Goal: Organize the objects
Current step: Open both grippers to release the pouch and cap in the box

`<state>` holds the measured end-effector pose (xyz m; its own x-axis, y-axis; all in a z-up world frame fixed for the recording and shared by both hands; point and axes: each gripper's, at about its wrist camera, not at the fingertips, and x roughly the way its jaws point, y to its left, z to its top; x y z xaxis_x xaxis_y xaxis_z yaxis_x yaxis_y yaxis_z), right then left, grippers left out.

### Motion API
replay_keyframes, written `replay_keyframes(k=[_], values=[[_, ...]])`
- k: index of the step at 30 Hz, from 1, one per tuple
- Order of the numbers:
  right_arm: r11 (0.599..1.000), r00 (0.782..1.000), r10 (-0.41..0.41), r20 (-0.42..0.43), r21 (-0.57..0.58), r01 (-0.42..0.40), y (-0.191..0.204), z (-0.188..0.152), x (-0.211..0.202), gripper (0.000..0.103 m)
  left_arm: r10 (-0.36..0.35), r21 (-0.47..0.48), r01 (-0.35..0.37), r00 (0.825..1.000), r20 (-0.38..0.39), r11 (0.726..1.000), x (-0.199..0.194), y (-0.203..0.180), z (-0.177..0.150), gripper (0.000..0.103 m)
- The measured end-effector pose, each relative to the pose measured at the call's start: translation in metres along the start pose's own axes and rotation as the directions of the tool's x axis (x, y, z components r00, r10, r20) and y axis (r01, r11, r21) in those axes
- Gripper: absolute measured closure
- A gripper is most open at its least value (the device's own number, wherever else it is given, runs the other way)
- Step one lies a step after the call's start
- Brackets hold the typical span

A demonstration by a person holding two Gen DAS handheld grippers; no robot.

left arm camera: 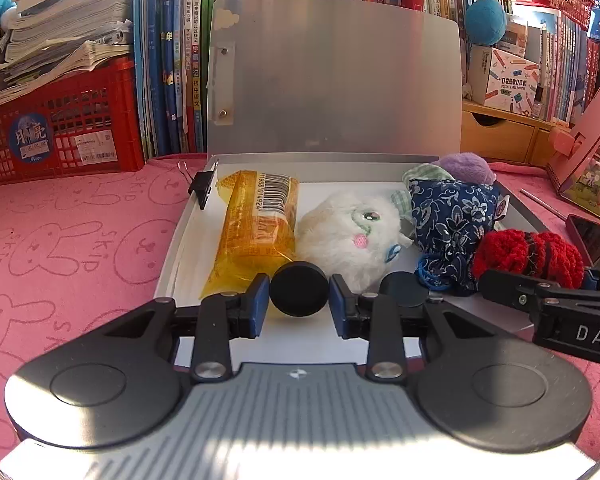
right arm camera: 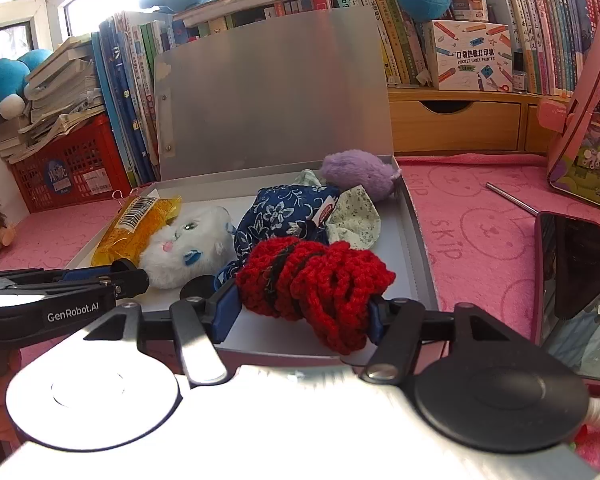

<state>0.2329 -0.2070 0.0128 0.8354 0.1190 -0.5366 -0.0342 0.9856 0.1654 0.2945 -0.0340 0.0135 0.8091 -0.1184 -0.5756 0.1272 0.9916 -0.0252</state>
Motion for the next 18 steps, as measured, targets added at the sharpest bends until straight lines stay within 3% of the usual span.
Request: replay_keyframes(k=[5, 9, 10, 12, 18], values=[[1.000, 1.000, -0.004, -0.003, -0.001, 0.004, 0.0001, 0.0000, 0.0025, 0.036, 0.008, 0.001, -0.008, 1.000, -0.008, 1.000, 0.0025, 0.0011, -0.0022, 0.065], [1.000, 1.000, -0.014, 0.000, 0.002, 0.014, 0.0006, -0.0024, 0.0040, 0.026, 0.011, 0.019, -0.011, 1.000, -0.005, 1.000, 0.0017, 0.0011, -0.0035, 0.063], [1.000, 1.000, -0.013, -0.001, 0.001, 0.013, 0.0006, -0.0024, 0.0043, 0.025, 0.012, 0.019, -0.012, 1.000, -0.006, 1.000, 0.0017, 0.0012, -0.0034, 0.060], [1.000, 1.000, -0.013, -0.001, -0.002, 0.013, 0.0011, -0.0025, 0.0043, 0.024, 0.009, 0.013, -0.009, 1.000, -0.004, 1.000, 0.0011, 0.0023, -0.0030, 0.043], [1.000, 1.000, -0.023, 0.007, -0.008, 0.023, 0.0035, -0.0012, 0.0020, 0.022, 0.011, 0.024, -0.011, 1.000, 0.003, 1.000, -0.0006, 0.0007, -0.0023, 0.037]])
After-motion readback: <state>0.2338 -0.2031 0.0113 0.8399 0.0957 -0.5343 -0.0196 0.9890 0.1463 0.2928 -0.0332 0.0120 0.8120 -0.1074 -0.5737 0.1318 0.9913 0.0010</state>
